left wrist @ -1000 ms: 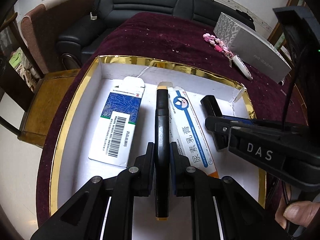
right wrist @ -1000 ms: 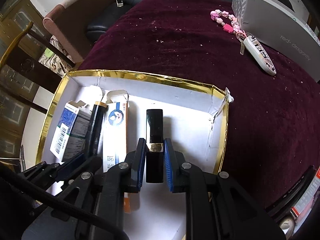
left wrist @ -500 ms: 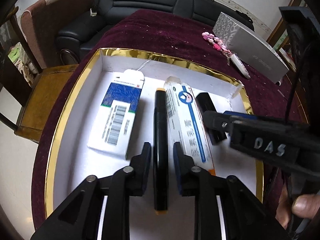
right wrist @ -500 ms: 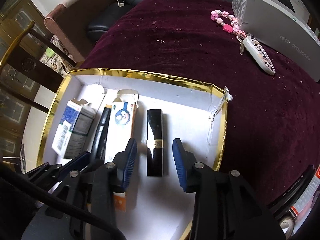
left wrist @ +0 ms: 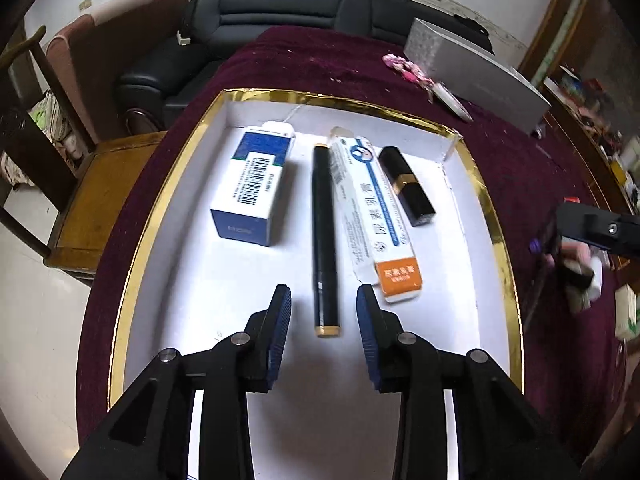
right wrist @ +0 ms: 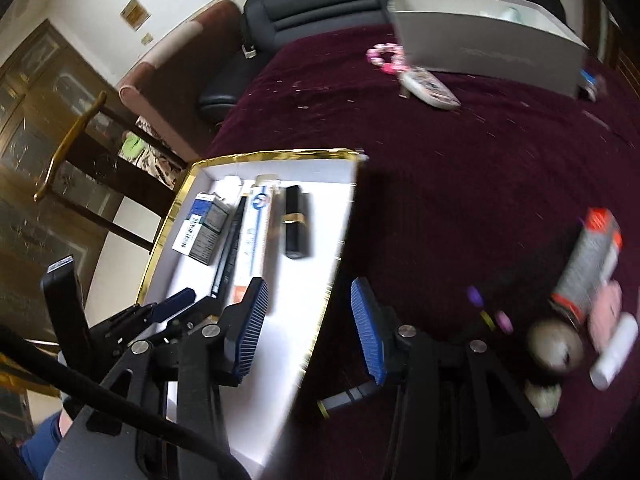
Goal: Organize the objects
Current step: 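Open both tools to release marker and lipstick in the tray, then return to the table and grasp a yellow-capped black marker with left tool, then grasp the small white medicine box with the right tool, then carry the marker and white box over the tray, then lower marker and white box into the tray and open both tools, then move both tools back over the table toward the bottles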
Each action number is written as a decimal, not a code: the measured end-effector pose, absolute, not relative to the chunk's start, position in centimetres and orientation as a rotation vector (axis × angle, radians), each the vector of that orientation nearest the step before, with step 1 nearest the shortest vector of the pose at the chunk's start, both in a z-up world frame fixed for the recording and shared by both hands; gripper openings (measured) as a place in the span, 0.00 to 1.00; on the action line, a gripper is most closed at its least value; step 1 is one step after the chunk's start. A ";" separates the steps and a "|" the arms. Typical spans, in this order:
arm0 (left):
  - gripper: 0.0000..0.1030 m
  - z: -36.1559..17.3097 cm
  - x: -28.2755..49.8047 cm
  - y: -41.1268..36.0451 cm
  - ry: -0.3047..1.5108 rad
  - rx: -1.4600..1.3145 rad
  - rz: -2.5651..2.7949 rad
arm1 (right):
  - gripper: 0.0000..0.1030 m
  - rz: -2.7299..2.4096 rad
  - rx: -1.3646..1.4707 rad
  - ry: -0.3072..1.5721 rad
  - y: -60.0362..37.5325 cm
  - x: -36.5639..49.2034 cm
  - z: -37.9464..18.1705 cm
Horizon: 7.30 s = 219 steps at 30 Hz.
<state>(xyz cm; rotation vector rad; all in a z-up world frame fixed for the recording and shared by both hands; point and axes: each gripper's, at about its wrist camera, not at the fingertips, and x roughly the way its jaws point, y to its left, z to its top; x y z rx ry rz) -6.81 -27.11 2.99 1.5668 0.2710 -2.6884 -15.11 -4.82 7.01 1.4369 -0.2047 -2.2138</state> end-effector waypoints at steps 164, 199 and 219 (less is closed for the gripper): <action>0.11 1.7 5.3 -31.7 0.439 1.562 -2.574 | 0.31 -1.870 1.516 0.063 -22.0 -6.6 1.0; 0.14 7.7 1.4 -15.7 0.358 1.586 -2.772 | 0.48 -2.114 1.496 -0.292 3.2 -7.6 6.3; 0.14 5.3 -5.7 1.2 0.378 1.827 -2.842 | 0.48 -2.320 1.634 -0.529 23.3 -6.0 4.4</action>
